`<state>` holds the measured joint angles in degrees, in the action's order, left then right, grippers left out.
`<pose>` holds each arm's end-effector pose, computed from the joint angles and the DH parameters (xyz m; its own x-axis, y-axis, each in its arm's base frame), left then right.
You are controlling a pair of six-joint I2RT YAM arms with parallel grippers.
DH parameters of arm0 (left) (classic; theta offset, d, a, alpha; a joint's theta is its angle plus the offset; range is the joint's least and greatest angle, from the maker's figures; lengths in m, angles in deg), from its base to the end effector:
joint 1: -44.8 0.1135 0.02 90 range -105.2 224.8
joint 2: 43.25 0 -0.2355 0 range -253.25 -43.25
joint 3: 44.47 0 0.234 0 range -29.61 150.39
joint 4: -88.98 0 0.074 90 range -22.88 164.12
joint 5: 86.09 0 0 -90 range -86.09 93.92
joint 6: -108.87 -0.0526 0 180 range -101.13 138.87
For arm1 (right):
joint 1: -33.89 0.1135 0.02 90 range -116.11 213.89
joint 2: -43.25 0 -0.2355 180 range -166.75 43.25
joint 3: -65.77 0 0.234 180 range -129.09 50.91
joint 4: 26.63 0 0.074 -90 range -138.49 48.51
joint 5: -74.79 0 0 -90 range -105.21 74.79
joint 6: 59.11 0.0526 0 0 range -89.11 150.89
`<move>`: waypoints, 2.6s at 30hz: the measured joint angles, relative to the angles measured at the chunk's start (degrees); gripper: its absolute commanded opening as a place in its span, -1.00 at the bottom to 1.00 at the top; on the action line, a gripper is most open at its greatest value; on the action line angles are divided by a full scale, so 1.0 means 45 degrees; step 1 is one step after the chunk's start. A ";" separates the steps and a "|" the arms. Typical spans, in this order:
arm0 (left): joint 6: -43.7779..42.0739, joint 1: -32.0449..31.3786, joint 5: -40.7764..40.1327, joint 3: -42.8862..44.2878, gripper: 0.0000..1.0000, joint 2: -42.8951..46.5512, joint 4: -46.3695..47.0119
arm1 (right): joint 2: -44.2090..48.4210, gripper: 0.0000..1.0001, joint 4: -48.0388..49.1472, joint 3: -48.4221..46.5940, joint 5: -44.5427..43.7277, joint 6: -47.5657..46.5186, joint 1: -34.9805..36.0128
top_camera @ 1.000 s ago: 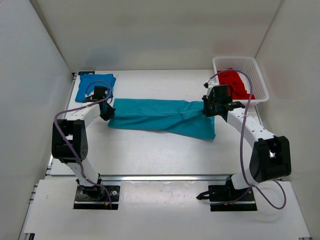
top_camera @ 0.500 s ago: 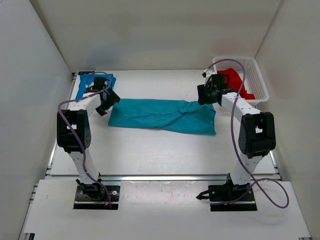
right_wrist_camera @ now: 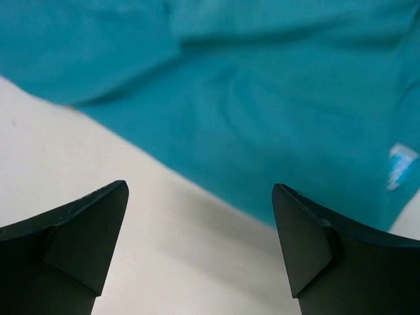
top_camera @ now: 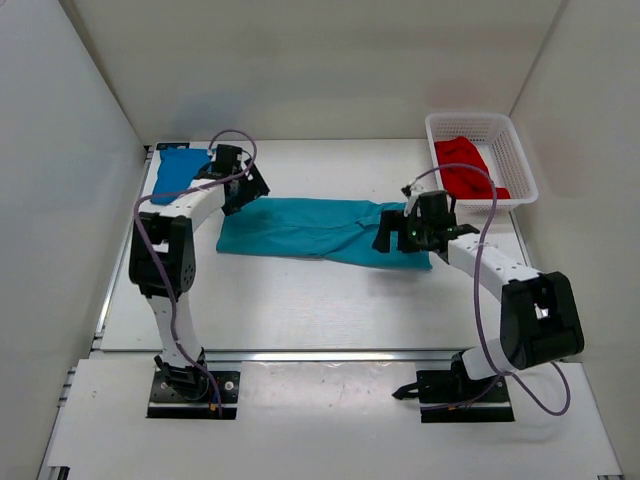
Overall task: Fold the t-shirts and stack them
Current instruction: Rotate the tshirt 90 degrees
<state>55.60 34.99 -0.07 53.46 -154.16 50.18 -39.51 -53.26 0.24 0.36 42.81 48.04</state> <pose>0.4049 -0.0663 0.1816 -0.6968 -0.4850 -0.5285 -0.3607 0.8738 -0.3263 0.2910 0.0879 0.1914 -0.7448 0.0174 -0.6671 -0.2753 0.9026 0.3309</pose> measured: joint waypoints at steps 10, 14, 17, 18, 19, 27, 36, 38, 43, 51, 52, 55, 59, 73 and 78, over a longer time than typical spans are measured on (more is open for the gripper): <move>-0.0364 -0.0923 0.0792 -0.3852 0.97 0.1268 0.0559 | -0.2229 0.98 0.0253 -0.0015 0.0559 0.0695 -0.0355; -0.0296 -0.1807 0.0840 -0.7048 0.97 0.4119 -0.0136 | -0.3721 0.98 0.0335 -0.1598 0.0923 0.0593 -0.0559; -0.0495 -0.3410 0.1311 -0.8752 0.98 0.6125 -0.1360 | -0.5241 0.98 0.0262 -0.3473 0.1161 0.0369 -0.0627; -0.0685 -0.4027 0.1724 -0.9102 0.98 0.6630 -0.1831 | -0.5790 0.98 0.0136 -0.4221 0.1209 0.0243 -0.0622; -0.0889 -0.4648 0.2409 -0.9384 0.97 0.7062 -0.2191 | -0.6339 0.98 0.0039 -0.5008 0.1229 0.0087 -0.0617; -0.1277 -0.5892 0.6853 -0.9598 0.97 1.0350 -0.3915 | -0.8655 0.98 -0.0811 -0.8986 0.1384 -0.0918 -0.0083; -0.1297 -0.2511 0.5396 -0.8772 0.97 1.2706 -0.4012 | -0.4284 0.98 -0.1205 -0.5537 0.0699 -0.0792 0.1039; -0.1277 -0.2501 0.4799 -0.8772 0.97 1.2347 -0.4012 | -0.3220 0.98 -0.1035 -0.4478 0.0529 -0.0471 0.1724; -0.1078 -0.1778 0.3963 -0.8772 0.98 1.1686 -0.3793 | -0.2302 0.98 -0.0495 -0.2030 0.0923 0.0690 0.3755; -0.1020 -0.1540 0.3201 -0.8728 0.97 1.0763 -0.3585 | -0.3332 0.98 -0.0112 -0.1166 0.1384 0.1423 0.2788; -0.1030 -0.1535 0.3181 -0.8718 0.97 1.0652 -0.3585 | -0.3580 0.98 -0.0034 -0.1287 0.1399 0.1447 0.2521; -0.1112 -0.1559 0.3060 -0.8680 0.97 1.0336 -0.3575 | -0.4342 0.98 0.0175 -0.2108 0.1501 0.1496 0.1690; -0.1224 -0.1598 0.2997 -0.8680 0.97 0.9889 -0.3565 | -0.5906 0.99 0.0267 -0.4041 0.1496 0.1360 0.0874; -0.1758 -0.1360 0.3070 -0.8053 0.97 0.8257 -0.3653 | -1.3420 0.52 -0.2322 -1.5820 0.0515 0.1219 0.0170; -0.2220 -0.1447 0.3060 -0.7834 0.97 0.7713 -0.3954 | -1.4722 0.65 -0.3536 -1.8476 0.0364 0.0860 0.0015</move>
<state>45.61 28.48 13.70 18.20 -119.45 32.38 -105.76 -69.18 -82.91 2.00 46.68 48.11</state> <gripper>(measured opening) 0.985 0.810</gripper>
